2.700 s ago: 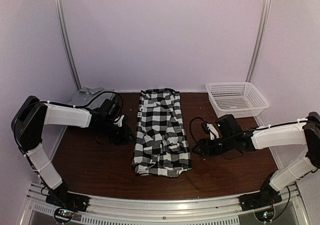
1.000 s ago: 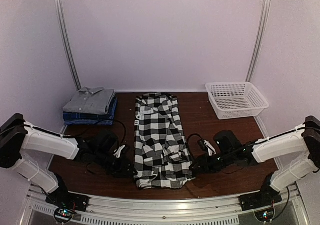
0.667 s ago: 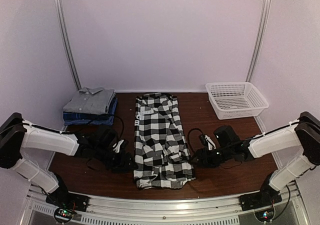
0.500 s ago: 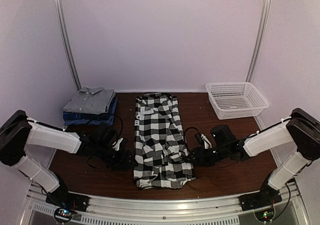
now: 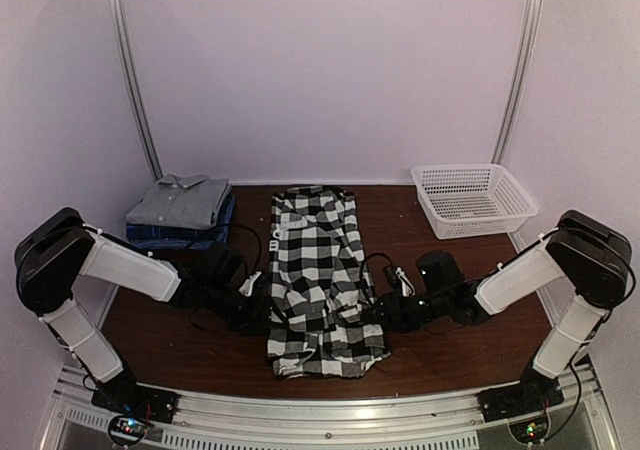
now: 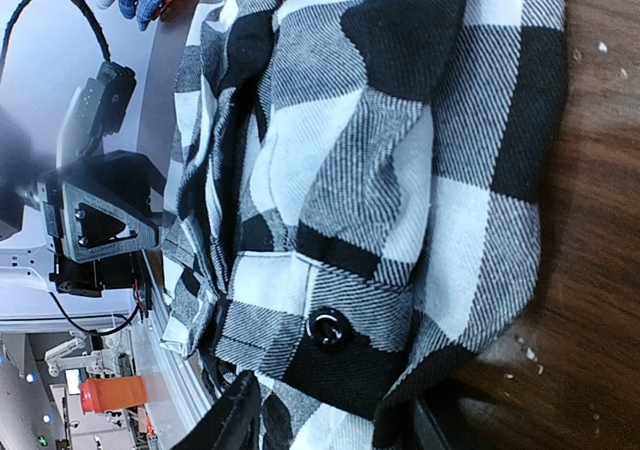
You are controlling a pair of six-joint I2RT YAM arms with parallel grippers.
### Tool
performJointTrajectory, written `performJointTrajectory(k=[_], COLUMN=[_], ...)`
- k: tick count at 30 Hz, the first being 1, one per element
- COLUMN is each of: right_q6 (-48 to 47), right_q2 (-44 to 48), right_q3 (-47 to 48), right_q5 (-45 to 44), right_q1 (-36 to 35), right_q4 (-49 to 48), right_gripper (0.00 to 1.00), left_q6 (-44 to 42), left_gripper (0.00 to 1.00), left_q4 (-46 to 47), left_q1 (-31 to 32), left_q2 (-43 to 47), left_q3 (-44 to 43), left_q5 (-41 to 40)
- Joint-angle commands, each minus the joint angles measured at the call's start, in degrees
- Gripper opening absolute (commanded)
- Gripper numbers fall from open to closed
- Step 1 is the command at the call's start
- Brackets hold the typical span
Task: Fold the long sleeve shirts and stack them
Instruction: Pick up the rectangle-folded shirt from the center of the board.
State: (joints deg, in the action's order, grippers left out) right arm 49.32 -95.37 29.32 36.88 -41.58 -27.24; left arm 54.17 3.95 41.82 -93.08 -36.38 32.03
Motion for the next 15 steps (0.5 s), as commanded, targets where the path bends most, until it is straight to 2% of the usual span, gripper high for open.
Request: performJointTrajectory(k=[1, 10, 12, 15], right_q6=[1.84, 1.89, 1.67, 1.65], right_q2=[-2.05, -2.1, -1.28, 0.14], right_q3=[-1.16, -0.92, -1.15, -1.83], right_q5=[0.38, 0.45, -0.03, -0.36], right_q1=[0.24, -0.39, -0.96, -1.74], right_q4=[-2.33, -3.67, -3.04, -2.13], right_gripper=[0.45, 0.2, 0.14, 0.06], left_q6=[0.77, 4.08, 4.77, 5.63], left_gripper=[0.47, 0.36, 0.32, 0.2], left_q4=[1.48, 3.06, 3.05, 3.0], left_q1=[0.28, 2.31, 2.75, 3.48], left_q2=[-3.15, -3.86, -3.02, -1.52], left_q3=[-0.76, -1.7, -1.52, -1.05], left_q5=[1.04, 1.76, 1.68, 1.32])
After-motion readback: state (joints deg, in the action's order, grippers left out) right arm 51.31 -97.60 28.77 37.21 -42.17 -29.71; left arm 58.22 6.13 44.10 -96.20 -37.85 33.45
